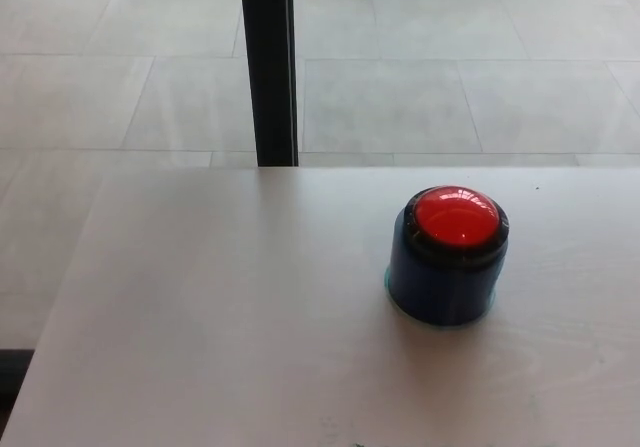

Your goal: The robot uses its right hand to press the red button kept in the middle of the desk

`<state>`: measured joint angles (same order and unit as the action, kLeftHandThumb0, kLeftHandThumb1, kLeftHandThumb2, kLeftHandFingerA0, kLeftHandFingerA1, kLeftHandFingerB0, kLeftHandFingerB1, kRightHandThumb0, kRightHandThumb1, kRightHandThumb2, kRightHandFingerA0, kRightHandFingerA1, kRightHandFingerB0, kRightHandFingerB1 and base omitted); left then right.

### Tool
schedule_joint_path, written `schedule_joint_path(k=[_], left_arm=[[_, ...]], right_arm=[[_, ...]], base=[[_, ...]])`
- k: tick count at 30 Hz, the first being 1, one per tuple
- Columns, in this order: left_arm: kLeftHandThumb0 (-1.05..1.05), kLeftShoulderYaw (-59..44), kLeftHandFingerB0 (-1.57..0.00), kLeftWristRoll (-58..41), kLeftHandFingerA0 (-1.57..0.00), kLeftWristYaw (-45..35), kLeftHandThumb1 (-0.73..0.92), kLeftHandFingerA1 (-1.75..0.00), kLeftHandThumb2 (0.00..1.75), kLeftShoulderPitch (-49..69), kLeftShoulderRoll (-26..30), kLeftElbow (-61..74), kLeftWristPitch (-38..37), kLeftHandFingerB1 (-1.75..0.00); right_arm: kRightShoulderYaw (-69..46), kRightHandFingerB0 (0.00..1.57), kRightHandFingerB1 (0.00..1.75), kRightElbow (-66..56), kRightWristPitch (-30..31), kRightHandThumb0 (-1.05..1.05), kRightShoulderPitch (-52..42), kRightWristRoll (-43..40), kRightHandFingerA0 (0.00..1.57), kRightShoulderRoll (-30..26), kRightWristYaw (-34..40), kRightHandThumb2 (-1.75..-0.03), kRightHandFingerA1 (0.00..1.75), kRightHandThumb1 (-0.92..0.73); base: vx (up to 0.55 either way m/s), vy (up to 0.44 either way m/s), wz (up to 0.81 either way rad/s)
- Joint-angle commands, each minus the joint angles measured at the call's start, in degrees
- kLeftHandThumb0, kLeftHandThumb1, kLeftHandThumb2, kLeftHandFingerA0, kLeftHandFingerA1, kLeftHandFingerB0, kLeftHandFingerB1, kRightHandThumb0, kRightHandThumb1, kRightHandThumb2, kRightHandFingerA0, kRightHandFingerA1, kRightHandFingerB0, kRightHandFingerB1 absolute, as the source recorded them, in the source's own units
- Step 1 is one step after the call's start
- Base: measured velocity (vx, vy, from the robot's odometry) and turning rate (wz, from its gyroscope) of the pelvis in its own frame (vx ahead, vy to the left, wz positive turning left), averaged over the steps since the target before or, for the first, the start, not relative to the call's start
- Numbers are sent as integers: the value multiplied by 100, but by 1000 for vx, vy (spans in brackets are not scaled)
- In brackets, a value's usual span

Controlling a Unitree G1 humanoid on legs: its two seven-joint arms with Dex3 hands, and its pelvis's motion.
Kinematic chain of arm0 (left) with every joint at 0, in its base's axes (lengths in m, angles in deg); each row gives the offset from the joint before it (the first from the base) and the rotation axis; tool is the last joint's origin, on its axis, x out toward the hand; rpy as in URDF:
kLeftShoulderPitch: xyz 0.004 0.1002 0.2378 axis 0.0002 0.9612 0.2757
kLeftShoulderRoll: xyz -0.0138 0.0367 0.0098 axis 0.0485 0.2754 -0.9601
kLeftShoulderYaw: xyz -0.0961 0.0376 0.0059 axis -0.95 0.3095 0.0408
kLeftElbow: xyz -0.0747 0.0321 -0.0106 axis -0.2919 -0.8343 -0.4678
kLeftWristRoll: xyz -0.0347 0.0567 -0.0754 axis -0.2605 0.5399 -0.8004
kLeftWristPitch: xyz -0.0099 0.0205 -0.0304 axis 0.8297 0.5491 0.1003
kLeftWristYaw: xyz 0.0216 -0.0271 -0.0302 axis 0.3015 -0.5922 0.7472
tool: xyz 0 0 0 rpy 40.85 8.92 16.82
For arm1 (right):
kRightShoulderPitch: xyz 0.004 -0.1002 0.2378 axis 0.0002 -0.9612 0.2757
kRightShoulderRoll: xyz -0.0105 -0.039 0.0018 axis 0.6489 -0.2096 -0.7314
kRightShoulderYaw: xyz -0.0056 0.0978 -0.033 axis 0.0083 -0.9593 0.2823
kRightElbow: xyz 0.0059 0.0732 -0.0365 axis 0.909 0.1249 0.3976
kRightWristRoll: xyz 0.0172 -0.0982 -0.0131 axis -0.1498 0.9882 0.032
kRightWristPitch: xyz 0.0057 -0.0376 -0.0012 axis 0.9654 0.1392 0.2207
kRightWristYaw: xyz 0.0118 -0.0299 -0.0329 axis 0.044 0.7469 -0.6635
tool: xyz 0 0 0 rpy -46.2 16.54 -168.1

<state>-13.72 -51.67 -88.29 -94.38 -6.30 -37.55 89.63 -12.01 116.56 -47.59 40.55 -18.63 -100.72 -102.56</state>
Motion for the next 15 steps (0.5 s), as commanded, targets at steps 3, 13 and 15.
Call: schedule_joint_path(k=[3,13,15], left_arm=[[-105,-417,0,-545,0,-248,92,-67,79,54,111,51,332,-33],[-105,-819,0,-819,0,51,92,-47,76,-73,120,-103,394,-22],[-105,-913,0,-834,0,323,92,-33,84,-111,101,-48,440,-10]], right_arm=[[-404,9,12,-44,230,-95,85,-593,4,-111,-194,-105,21,-62],[-1880,0,3,705,1034,-105,1111,-1158,0,-1334,821,-110,11,-62],[-2263,9,3,854,950,-101,1450,-1457,0,-1471,986,-102,11,-68]], base=[[0,0,0],[0,0,0],[0,0,0]])
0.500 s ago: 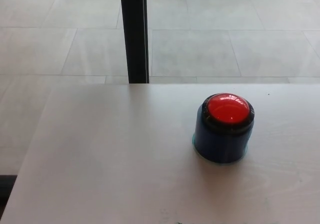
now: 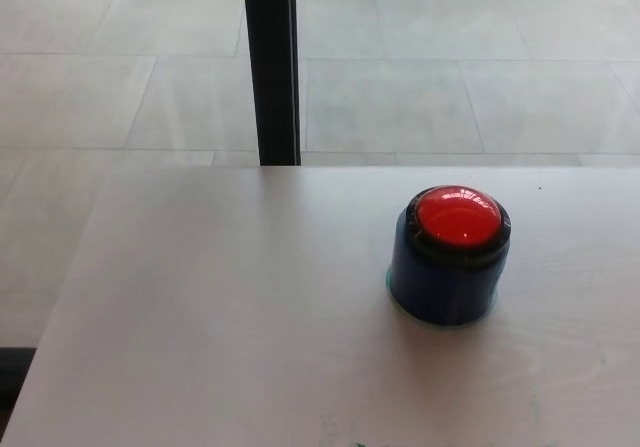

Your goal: The robot uses its right hand to press the red button kept in the middle of the desk

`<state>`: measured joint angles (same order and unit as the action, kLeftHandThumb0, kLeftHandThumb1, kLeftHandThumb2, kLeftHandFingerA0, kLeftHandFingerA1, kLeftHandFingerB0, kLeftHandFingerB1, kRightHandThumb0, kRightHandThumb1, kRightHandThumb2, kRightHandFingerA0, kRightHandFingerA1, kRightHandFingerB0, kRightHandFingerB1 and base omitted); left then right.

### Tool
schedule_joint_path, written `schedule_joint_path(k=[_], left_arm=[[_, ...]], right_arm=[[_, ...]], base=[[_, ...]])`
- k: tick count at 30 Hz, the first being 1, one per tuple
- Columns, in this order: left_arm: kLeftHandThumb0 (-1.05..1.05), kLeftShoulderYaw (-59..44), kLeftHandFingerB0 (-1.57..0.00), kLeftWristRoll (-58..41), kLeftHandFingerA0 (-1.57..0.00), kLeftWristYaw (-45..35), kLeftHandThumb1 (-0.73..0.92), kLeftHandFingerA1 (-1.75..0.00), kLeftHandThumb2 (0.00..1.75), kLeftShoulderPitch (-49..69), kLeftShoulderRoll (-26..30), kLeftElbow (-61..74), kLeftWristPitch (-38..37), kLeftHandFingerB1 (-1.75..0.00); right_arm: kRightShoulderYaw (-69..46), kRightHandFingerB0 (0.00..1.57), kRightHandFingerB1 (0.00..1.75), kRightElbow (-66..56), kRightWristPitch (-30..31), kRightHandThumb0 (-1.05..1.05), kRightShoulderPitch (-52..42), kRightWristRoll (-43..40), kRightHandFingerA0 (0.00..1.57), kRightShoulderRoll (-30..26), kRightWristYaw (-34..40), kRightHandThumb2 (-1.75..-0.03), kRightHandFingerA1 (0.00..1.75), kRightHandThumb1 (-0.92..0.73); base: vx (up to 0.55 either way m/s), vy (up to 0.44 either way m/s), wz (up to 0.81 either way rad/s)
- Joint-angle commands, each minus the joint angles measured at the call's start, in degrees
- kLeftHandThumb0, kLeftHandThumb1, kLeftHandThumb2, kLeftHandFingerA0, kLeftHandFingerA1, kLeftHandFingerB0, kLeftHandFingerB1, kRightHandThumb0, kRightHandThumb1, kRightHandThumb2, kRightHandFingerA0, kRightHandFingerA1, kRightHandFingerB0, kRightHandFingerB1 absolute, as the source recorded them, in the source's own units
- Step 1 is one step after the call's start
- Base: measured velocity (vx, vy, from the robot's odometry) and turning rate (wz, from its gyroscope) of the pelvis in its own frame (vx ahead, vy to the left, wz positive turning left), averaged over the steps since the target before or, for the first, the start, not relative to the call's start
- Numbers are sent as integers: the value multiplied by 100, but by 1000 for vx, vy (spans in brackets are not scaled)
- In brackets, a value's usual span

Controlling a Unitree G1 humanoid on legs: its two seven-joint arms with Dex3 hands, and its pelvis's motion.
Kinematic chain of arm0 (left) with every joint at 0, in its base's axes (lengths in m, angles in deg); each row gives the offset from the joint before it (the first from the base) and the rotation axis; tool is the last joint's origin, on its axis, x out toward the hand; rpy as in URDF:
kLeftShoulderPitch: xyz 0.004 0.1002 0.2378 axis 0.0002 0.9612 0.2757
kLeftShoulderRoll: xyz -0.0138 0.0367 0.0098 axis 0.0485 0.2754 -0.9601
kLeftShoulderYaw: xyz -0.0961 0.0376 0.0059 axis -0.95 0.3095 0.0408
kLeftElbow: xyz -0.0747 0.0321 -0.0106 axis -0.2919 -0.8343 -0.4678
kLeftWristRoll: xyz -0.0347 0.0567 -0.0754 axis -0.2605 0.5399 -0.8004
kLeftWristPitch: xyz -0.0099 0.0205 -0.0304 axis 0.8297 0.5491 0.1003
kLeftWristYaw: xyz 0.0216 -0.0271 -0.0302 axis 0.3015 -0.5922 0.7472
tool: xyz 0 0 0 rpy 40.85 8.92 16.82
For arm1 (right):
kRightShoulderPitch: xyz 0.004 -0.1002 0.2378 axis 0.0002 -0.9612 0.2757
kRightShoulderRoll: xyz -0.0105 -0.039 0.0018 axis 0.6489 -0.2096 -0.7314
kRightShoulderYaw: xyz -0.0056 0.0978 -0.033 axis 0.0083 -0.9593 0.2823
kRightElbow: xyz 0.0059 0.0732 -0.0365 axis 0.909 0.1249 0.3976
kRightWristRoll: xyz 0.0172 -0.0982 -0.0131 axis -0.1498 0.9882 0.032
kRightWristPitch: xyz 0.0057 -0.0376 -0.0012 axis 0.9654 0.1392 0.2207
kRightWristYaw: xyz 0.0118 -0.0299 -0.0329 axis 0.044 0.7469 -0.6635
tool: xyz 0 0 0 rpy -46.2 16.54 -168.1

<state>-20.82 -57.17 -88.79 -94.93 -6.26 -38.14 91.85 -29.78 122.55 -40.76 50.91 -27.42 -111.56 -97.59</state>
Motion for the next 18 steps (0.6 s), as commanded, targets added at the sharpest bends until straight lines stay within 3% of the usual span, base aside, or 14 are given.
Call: schedule_joint_path(k=[1,2,3,4,5,6,7,8,9,10,11,13,14,18], left_arm=[[-105,-128,0,-108,0,738,80,-60,135,-14,44,113,-43,-50],[-105,-121,0,-106,0,746,80,-60,135,-15,45,108,-39,-50],[-105,-172,0,-156,0,859,80,-66,134,-7,16,215,26,-49],[-96,-136,0,-87,-4,1030,78,-73,127,-15,11,211,2,-47],[-80,-102,0,-28,-16,1121,75,-82,127,-14,12,171,-89,-53],[-37,-3,-5,126,-71,1308,79,-147,129,30,-3,181,-254,-89],[-37,130,-5,327,-71,1546,79,-147,129,93,-27,220,-446,-89],[-13,141,-25,320,-120,1586,74,-122,133,67,-26,121,-465,-69],[-27,126,-36,286,-99,1597,76,-139,138,65,-30,82,-485,-97],[-29,96,-48,235,-108,1592,73,-137,137,76,-36,62,-512,-98],[-31,78,-48,203,-108,1602,70,-140,136,74,-30,-2,-541,-99],[-36,47,-49,140,-104,1606,65,-142,142,109,-40,-24,-591,-105],[-33,45,-49,122,-84,1610,63,-146,144,170,-83,115,-560,-111],[-30,133,-63,152,-99,1553,58,-141,142,162,-40,64,-440,-111]], right_arm=[[-561,16,50,167,-53,-62,698,-484,35,-389,1017,-92,66,-59],[-578,16,50,173,-52,-62,700,-465,35,-386,1023,-92,66,-59],[-521,39,46,223,-338,-47,880,-284,84,-392,1423,-62,65,-75],[-517,54,52,238,-601,-38,1018,-231,115,-406,1538,-66,66,-76],[-467,74,53,321,-803,-30,1158,-159,127,-446,1622,-80,76,-67],[-448,117,61,303,-963,-35,1357,-149,138,-474,1665,-98,114,-52],[-450,117,61,235,-1096,-35,1576,-176,138,-493,1684,-98,114,-52],[-431,110,92,67,-1073,-39,1708,-162,141,-492,1770,-108,127,-49],[-419,128,76,-123,-1054,-45,1852,-167,138,-469,1840,-92,133,-55],[-397,118,103,-343,-1011,-44,2091,-180,143,-445,1947,-110,130,-47],[-287,133,94,-474,-1050,-55,2427,-88,143,-447,2145,-107,127,-41],[-89,122,107,-719,-1234,-57,2914,101,150,-394,2400,-110,134,-38],[148,124,105,-1120,-1006,-62,3337,246,141,-363,2613,-94,133,-49],[837,112,110,-2058,-442,-43,4433,436,139,-185,2665,-111,137,-37]], base=[[0,0,0],[0,0,0],[0,0,0],[0,0,0],[0,0,0],[0,0,0],[0,0,0],[0,0,0],[0,0,0],[0,0,0],[0,0,0],[0,0,0],[0,0,0],[0,0,0]])
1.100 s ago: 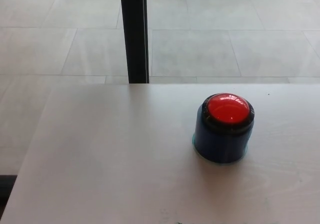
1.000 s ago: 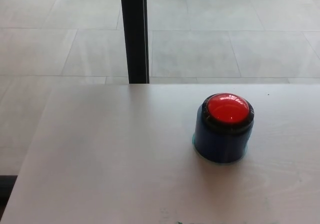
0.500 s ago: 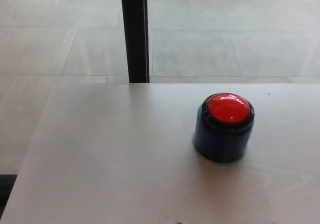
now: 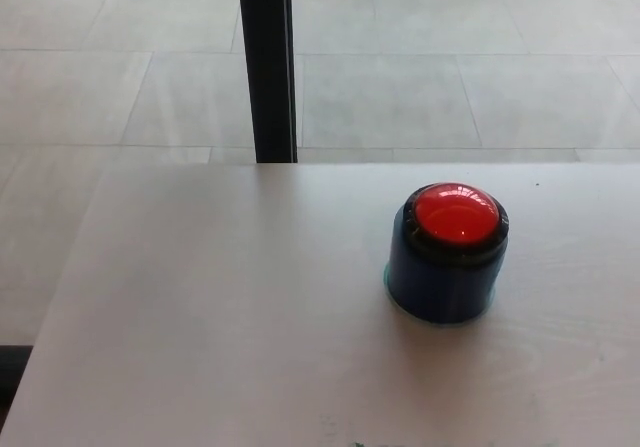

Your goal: The robot uses its right hand to press the red button kept in the middle of the desk

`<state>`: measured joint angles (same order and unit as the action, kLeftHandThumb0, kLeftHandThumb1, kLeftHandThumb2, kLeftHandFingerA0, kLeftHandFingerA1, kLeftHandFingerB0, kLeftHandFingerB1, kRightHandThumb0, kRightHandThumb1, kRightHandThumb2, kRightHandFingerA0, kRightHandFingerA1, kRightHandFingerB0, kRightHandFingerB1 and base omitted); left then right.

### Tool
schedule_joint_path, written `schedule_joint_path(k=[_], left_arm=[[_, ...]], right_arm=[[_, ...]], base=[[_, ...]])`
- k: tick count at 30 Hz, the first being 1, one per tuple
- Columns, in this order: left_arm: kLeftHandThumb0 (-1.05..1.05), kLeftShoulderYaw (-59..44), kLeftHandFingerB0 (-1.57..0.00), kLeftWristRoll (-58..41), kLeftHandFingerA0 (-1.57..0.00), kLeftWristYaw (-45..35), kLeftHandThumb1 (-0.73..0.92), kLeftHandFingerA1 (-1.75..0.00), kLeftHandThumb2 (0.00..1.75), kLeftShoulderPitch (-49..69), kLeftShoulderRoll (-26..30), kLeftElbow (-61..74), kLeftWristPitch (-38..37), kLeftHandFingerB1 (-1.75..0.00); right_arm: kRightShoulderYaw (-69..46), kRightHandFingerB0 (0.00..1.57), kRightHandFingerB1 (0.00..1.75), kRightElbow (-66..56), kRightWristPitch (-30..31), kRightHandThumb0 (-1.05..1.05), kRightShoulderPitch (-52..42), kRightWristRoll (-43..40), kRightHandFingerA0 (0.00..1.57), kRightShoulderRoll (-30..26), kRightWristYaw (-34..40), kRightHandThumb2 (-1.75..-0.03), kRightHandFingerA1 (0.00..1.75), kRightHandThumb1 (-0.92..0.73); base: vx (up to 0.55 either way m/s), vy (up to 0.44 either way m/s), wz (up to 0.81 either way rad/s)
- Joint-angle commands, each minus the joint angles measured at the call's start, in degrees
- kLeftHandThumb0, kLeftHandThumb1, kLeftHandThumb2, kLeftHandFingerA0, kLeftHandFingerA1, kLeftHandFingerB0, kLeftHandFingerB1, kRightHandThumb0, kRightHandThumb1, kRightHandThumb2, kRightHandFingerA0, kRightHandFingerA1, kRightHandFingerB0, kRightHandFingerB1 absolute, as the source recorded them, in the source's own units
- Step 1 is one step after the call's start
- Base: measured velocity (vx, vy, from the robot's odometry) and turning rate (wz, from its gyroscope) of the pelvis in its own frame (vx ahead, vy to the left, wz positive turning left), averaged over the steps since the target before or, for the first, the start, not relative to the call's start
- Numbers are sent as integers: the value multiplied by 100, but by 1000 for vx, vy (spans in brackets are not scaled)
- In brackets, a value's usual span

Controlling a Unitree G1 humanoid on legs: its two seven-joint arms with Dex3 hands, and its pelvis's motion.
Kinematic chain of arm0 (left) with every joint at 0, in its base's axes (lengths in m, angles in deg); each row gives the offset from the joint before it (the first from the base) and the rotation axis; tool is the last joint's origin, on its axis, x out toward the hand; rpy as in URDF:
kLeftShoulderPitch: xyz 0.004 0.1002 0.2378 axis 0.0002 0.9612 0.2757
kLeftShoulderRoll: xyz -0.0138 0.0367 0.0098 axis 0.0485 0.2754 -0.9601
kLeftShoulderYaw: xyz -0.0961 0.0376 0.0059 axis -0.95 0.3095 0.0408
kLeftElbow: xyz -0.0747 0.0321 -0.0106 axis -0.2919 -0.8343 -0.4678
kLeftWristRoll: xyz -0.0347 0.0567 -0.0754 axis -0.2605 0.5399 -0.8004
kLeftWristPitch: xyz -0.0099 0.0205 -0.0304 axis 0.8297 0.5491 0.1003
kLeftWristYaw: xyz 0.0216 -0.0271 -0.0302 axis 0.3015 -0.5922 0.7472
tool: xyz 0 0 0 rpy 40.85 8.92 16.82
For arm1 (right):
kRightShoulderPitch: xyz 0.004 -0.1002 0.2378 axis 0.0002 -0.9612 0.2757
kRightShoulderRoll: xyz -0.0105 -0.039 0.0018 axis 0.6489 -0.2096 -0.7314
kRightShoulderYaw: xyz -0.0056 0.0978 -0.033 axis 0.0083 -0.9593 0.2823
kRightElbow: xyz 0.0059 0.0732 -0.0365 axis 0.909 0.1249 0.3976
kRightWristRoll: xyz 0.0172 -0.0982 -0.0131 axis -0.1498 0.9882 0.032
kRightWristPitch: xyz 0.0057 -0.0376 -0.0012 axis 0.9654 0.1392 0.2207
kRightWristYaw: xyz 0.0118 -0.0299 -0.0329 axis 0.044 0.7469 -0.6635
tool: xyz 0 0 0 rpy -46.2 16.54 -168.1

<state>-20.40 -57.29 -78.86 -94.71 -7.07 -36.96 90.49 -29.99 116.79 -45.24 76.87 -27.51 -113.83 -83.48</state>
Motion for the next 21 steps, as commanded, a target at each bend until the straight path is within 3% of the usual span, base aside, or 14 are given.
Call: schedule_joint_path(k=[1,2,3,5,6,7,8,12,14,21], left_arm=[[-30,104,-63,166,-99,546,58,-141,142,119,54,-118,-315,-111],[-28,115,-63,165,-92,553,55,-139,146,122,52,-84,-277,-110],[-25,190,-59,210,-81,523,54,-132,143,65,109,-171,-145,-106],[-24,222,-59,220,-82,517,56,-129,143,32,126,-232,-118,-104],[-27,252,-58,212,-76,390,48,-125,146,57,145,-225,-110,-105],[-27,294,-57,239,-81,407,50,-126,144,51,157,-222,-81,-103],[-27,298,-58,220,-78,398,53,-126,143,74,152,-163,-45,-104],[-27,367,-57,220,-75,372,59,-123,139,36,201,-279,-50,-100],[-25,405,-55,184,-71,306,55,-123,149,66,207,-265,-45,-102],[-26,564,-59,175,-74,284,49,-124,145,83,241,-319,-68,-104]], right_arm=[[914,112,110,-1527,32,-43,1907,469,139,54,1250,-111,137,-37],[960,107,122,-1604,43,-36,2011,417,117,105,1182,-124,160,-32],[1315,105,120,-1974,269,-31,2583,311,133,373,1029,-117,142,-41],[1495,100,120,-2071,400,-28,2883,300,130,518,1021,-118,142,-45],[1749,81,149,-2047,308,-17,3166,258,100,705,692,-118,175,-55],[1892,93,123,-1954,283,-27,3361,299,126,828,631,-115,145,-54],[2018,79,147,-1902,292,-15,3511,332,97,946,593,-120,175,-53],[2299,80,142,-1743,349,-12,3774,307,97,1216,361,-126,175,-52],[2534,79,146,-1637,432,-14,3999,331,96,1523,380,-125,175,-49],[3100,83,144,-1198,267,-20,4314,396,96,2290,210,-129,175,-44]], base=[[0,0,0],[0,0,0],[0,0,0],[0,0,0],[0,0,0],[0,0,0],[0,0,0],[0,0,0],[0,0,0],[0,0,1]])
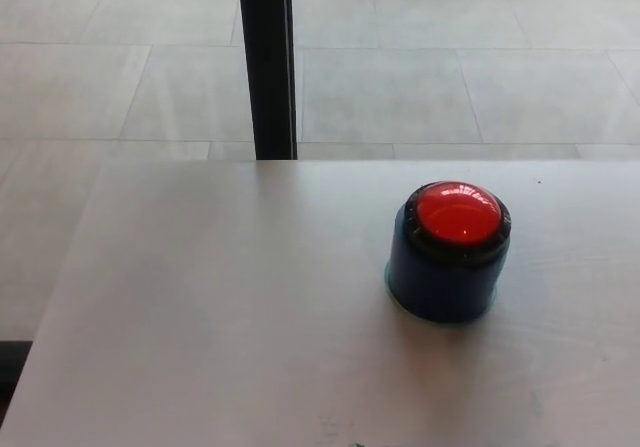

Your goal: The robot uses its right hand to press the red button kept in the middle of the desk

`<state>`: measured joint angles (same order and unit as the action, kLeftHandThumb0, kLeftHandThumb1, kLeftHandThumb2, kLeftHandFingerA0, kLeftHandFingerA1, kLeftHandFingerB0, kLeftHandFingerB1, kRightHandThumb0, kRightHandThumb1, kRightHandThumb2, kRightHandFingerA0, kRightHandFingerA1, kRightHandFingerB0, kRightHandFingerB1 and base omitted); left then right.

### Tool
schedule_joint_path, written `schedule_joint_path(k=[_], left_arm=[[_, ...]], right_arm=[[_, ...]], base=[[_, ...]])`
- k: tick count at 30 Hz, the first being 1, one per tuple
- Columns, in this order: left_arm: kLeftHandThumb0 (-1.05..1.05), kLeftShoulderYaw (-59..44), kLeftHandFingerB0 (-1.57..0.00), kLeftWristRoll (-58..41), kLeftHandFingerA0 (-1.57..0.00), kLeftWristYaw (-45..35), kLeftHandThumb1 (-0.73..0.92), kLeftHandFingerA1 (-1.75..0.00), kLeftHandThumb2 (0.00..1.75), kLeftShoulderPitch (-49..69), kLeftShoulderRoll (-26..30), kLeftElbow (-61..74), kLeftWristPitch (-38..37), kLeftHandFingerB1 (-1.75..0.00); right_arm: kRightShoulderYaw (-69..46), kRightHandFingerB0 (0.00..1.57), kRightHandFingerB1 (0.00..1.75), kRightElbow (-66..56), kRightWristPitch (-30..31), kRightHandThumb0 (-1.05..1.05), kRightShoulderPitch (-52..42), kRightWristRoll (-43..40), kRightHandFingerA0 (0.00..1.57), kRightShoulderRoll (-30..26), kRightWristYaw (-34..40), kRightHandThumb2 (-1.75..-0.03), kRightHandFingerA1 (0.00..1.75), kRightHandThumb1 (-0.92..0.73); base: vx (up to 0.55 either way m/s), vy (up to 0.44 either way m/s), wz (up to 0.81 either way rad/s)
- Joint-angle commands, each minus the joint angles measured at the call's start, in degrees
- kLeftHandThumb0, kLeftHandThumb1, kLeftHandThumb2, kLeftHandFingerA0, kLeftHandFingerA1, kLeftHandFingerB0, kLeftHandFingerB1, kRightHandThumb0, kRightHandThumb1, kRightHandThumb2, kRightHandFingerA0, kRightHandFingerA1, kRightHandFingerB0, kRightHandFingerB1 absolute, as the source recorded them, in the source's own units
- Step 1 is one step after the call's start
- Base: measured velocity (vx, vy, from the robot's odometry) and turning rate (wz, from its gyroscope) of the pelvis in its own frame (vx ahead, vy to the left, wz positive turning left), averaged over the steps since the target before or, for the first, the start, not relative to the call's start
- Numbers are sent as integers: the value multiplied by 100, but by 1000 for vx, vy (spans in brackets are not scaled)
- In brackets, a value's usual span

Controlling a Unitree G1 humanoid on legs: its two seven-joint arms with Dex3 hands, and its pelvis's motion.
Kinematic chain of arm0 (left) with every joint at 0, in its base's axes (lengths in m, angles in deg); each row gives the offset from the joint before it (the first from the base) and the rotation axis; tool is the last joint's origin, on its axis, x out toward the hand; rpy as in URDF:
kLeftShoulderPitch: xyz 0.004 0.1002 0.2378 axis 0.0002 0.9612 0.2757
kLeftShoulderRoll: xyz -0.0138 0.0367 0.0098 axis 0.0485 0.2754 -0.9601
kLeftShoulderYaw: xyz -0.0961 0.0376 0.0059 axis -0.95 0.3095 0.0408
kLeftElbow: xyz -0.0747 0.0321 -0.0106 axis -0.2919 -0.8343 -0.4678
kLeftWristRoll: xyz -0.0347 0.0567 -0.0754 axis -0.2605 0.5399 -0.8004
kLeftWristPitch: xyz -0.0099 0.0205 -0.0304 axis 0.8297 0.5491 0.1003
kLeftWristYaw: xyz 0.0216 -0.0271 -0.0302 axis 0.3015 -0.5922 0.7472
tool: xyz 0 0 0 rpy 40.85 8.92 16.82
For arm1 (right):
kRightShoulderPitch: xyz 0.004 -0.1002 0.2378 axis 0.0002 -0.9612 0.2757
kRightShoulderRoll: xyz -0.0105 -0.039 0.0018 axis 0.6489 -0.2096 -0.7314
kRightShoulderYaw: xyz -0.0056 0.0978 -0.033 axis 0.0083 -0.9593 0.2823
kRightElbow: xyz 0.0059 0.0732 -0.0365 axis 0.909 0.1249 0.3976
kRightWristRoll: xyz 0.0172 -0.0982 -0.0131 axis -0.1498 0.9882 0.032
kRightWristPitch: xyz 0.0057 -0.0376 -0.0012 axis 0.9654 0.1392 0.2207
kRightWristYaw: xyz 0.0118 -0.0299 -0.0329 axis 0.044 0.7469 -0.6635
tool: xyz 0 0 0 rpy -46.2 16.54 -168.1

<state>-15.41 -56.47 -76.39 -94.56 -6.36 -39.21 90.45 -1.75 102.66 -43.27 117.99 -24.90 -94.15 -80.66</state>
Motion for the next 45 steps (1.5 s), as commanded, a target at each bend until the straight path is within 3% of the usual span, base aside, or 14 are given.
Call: schedule_joint_path(k=[1,5,6,7,14,18,28,29,30,31,33,35,38,45], left_arm=[[-25,54,-57,72,-79,88,47,-126,148,53,148,-68,-42,-102],[-23,103,-61,99,-79,44,42,-125,150,91,156,-41,-111,-104],[-23,134,-61,126,-81,42,44,-124,148,87,166,-77,-132,-103],[-23,50,-62,38,-84,133,41,-126,147,56,134,-96,-87,-104],[-27,68,-62,13,-72,34,40,-125,144,141,121,32,17,-108],[-24,68,-69,30,-84,140,36,-125,139,37,171,-77,62,-108],[-26,139,-67,62,-87,145,33,-130,138,42,178,46,147,-114],[-27,145,-67,57,-88,110,34,-130,137,26,192,72,128,-111],[-27,151,-67,53,-88,69,34,-130,137,39,200,79,121,-111],[-27,118,-66,19,-81,41,31,-126,138,22,195,5,67,-110],[-32,135,-78,33,-95,39,42,-110,124,17,179,-22,31,-97],[-32,184,-85,89,-95,98,39,-109,123,8,174,-45,28,-102],[-24,56,-60,-70,-82,127,35,-129,136,-30,152,-36,190,-109],[-29,310,-70,156,-84,13,36,-116,142,16,227,-96,-33,-102]], right_arm=[[383,82,145,283,109,-20,235,189,97,391,-102,-133,175,-43],[848,82,145,629,301,-23,306,372,95,657,-313,-130,175,-41],[925,93,119,730,332,-30,324,385,118,716,-349,-119,138,-46],[1063,81,146,921,310,-20,353,471,93,808,-392,-129,175,-42],[1159,83,145,1718,265,-19,454,477,96,1127,-412,-127,175,-46],[1148,82,143,2007,166,-22,293,527,95,1292,-348,-123,175,-48],[1369,86,154,2170,-209,-23,-332,828,99,1522,-453,-123,175,-43],[1355,104,129,2263,-287,-33,-353,839,122,1539,-452,-116,141,-45],[1350,104,129,2271,-307,-33,-377,845,122,1544,-459,-116,141,-45],[1329,84,154,2219,-240,-23,-449,826,97,1579,-413,-118,175,-49],[1294,84,153,2201,-259,-21,-533,804,98,1619,-430,-123,175,-47],[1264,85,152,2139,-210,-22,-657,784,97,1679,-390,-124,175,-46],[1239,80,151,2013,-89,-23,-861,793,94,1724,-299,-120,175,-49],[1203,75,153,1832,155,-24,-1070,817,92,1822,-163,-103,175,-55]], base=[[-1,0,6],[0,0,2],[0,0,0],[0,0,0],[0,0,0],[0,0,0],[0,0,0],[0,0,0],[0,0,0],[0,0,0],[0,0,0],[0,0,0],[0,0,0],[0,0,0]])
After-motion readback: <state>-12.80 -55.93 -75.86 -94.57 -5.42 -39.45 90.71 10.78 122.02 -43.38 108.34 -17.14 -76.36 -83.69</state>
